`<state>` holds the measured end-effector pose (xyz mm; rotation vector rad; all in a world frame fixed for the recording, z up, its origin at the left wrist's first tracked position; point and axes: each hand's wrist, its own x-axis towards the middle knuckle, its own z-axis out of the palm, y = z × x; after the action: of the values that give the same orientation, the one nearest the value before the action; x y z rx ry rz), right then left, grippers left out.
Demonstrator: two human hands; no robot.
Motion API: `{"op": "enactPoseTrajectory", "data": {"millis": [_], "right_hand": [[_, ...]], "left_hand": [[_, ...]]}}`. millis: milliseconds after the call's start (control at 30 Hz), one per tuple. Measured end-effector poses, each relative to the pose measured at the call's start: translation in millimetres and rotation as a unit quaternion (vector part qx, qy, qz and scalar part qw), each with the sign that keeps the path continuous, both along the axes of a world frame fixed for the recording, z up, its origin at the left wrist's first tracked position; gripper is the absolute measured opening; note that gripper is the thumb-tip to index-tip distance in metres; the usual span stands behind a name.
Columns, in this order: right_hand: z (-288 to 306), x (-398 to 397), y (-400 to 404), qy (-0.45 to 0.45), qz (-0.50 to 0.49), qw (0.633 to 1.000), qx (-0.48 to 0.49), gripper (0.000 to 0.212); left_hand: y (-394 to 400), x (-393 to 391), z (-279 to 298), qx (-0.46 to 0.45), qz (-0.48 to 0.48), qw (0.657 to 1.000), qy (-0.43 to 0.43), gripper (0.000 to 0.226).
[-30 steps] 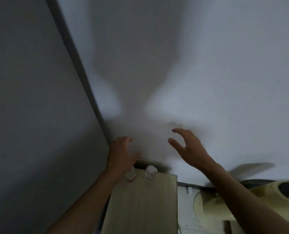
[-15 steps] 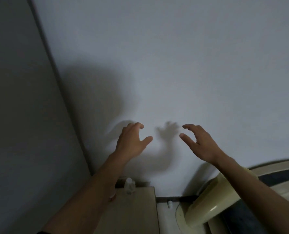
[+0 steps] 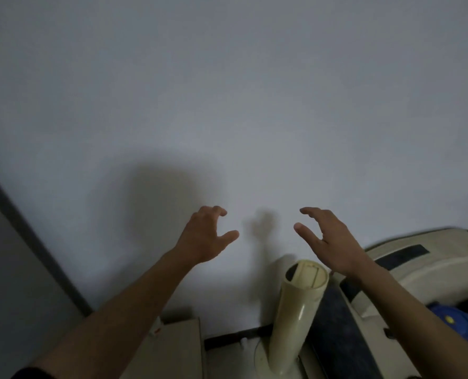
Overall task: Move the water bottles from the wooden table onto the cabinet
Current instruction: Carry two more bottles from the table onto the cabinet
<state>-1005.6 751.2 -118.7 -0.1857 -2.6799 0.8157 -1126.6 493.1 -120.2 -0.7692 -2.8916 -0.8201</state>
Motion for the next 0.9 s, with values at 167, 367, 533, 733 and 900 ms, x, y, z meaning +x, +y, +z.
{"op": "enactPoseTrajectory", "data": {"millis": [167, 367, 533, 733, 900], "right_hand": [[10.8, 71.4, 54.8, 0.029, -0.065, 0.997, -0.005, 0.061], [15.5, 135.0, 100.3, 0.036, -0.166, 0.985, -0.004, 0.068], [12.5, 180.7, 106.9, -0.003, -0.252, 0.967, 0.030, 0.071], [16.2, 237.3, 83.5, -0.035, -0.386, 0.920, 0.058, 0.071], [13.4, 276.0, 34.5, -0.097, -0.474, 0.873, 0.062, 0.062]], "left_hand": [[72.4, 32.8, 17.3, 0.000, -0.071, 0.997, 0.011, 0.060], [143.6, 50.2, 28.7, 0.000, -0.168, 0.986, 0.006, 0.060], [194.0, 64.5, 20.5, 0.016, -0.261, 0.965, -0.019, 0.058], [227.7, 88.3, -1.0, 0.050, -0.401, 0.912, -0.064, 0.059], [239.9, 111.1, -19.8, 0.060, -0.469, 0.878, -0.070, 0.060]]}}
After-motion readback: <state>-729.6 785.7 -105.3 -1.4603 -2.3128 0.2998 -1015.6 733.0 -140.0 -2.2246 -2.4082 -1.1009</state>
